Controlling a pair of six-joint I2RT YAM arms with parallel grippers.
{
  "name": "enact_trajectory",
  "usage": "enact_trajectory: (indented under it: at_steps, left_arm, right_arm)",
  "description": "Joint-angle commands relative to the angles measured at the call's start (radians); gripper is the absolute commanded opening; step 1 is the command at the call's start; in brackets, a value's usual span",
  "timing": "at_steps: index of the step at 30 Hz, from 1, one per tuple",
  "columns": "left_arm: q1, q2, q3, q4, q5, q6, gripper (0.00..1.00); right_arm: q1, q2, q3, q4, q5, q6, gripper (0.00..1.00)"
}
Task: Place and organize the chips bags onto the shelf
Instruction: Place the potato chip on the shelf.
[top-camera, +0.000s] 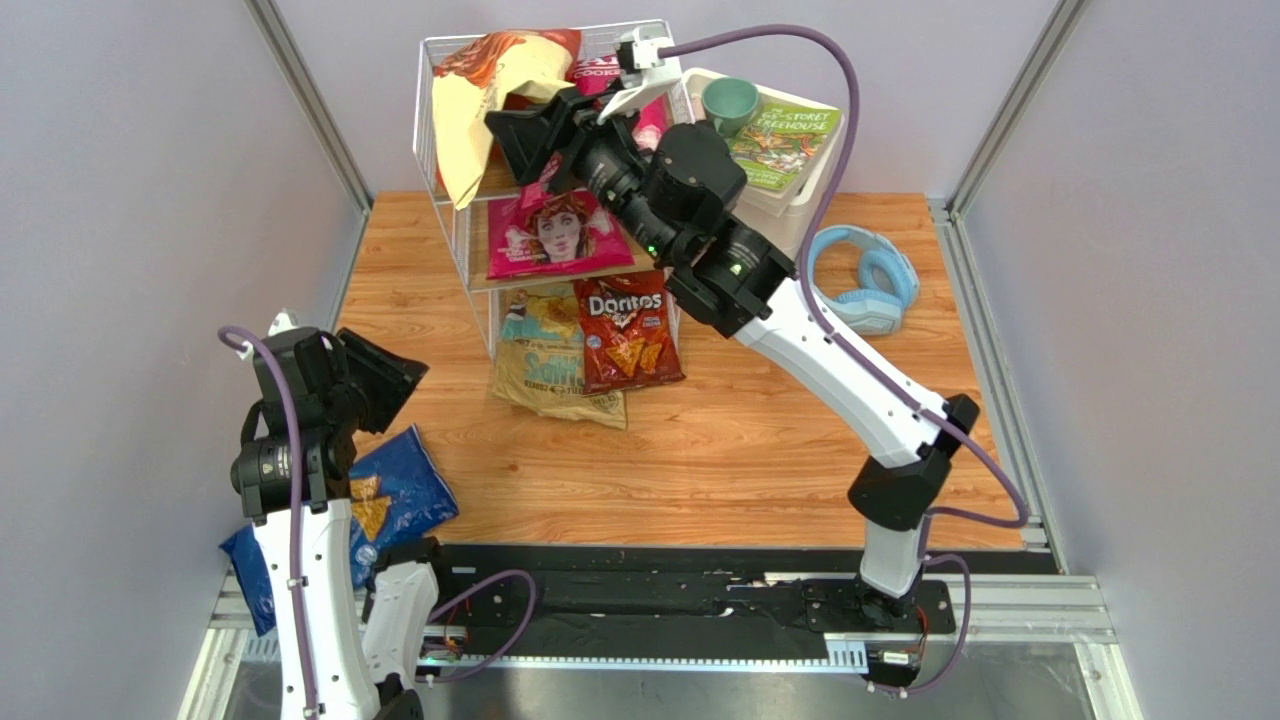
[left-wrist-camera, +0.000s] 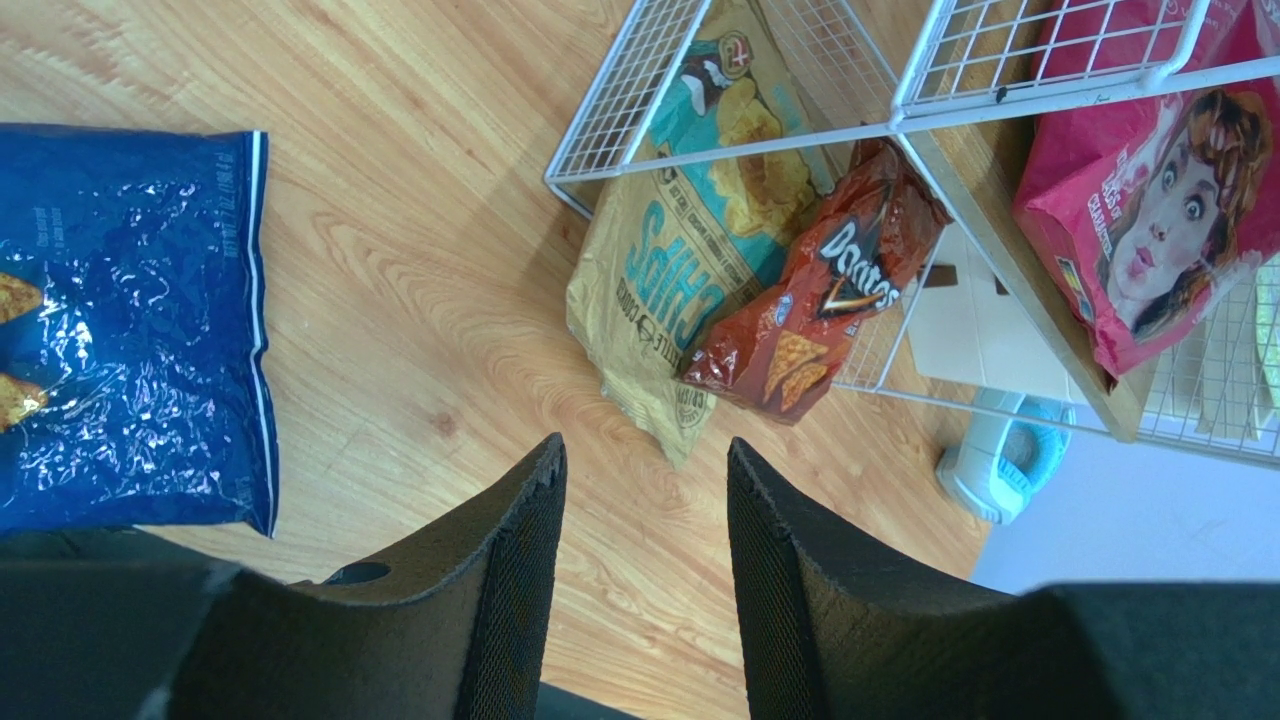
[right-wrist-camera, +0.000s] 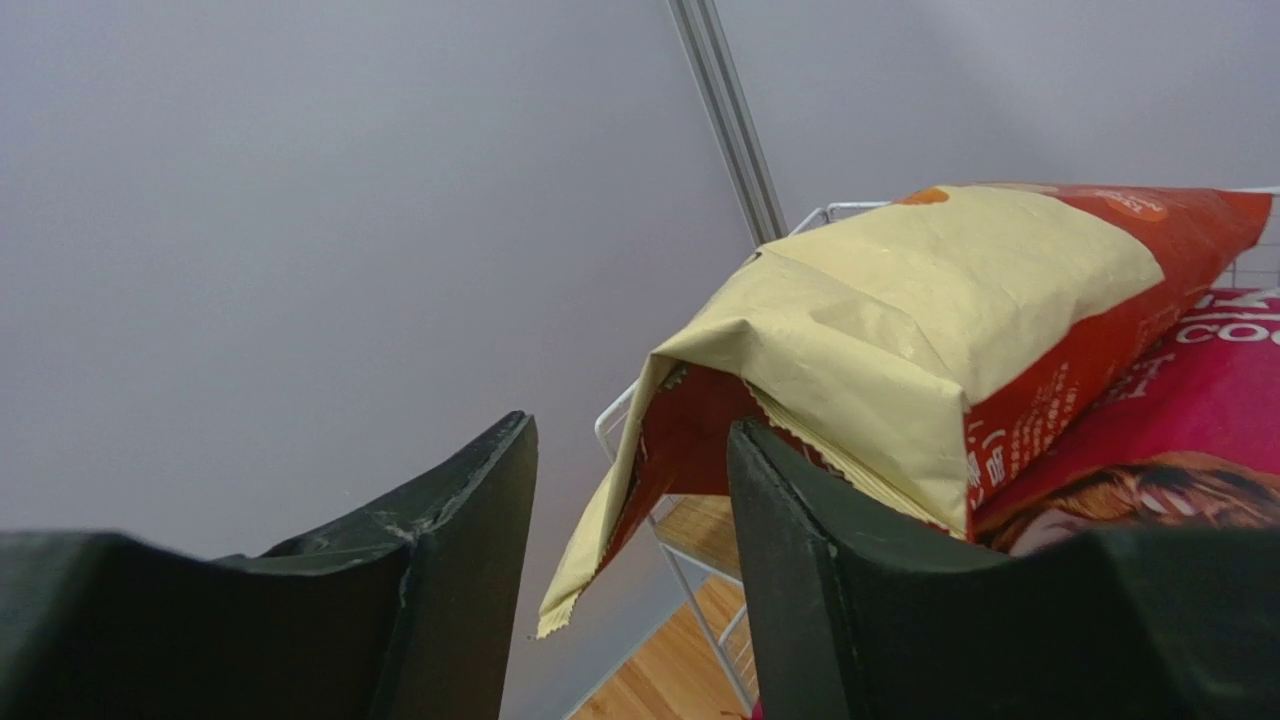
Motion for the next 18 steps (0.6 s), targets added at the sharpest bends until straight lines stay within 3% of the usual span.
enact_trajectory:
  at_steps: [1,4,8,15,18]
  left_arm:
    - [-0.006,-0.008,0.008,-0.009,-0.002,0.021,0.50]
    - [-0.006,-0.009,0.005,-0.011,0.000,0.023,0.50]
    - [-0.004,-0.009,0.021,-0.014,-0.005,0.032,0.49]
    - [-0.004,-0.006,0.047,-0.008,0.000,0.058,0.50]
    - [-0.006,0.010,0.062,-0.008,-0.014,0.060,0.50]
  right_arm:
    - [-0.006,-0.083,-0.096,0.047,0.040,0.011,0.51]
    - [-0.015,-0.066,-0.059,0.006,0.026,0.015,0.52]
    - [-0.035,-0.052,-0.045,-0.028,0.002,0.044,0.63]
    - [-0.099,-0.201,-0.151,-0.037,-0.011,0.035,0.62]
    - [-0.178,-0.243,-0.176,-0.041,-0.008,0.034,0.52]
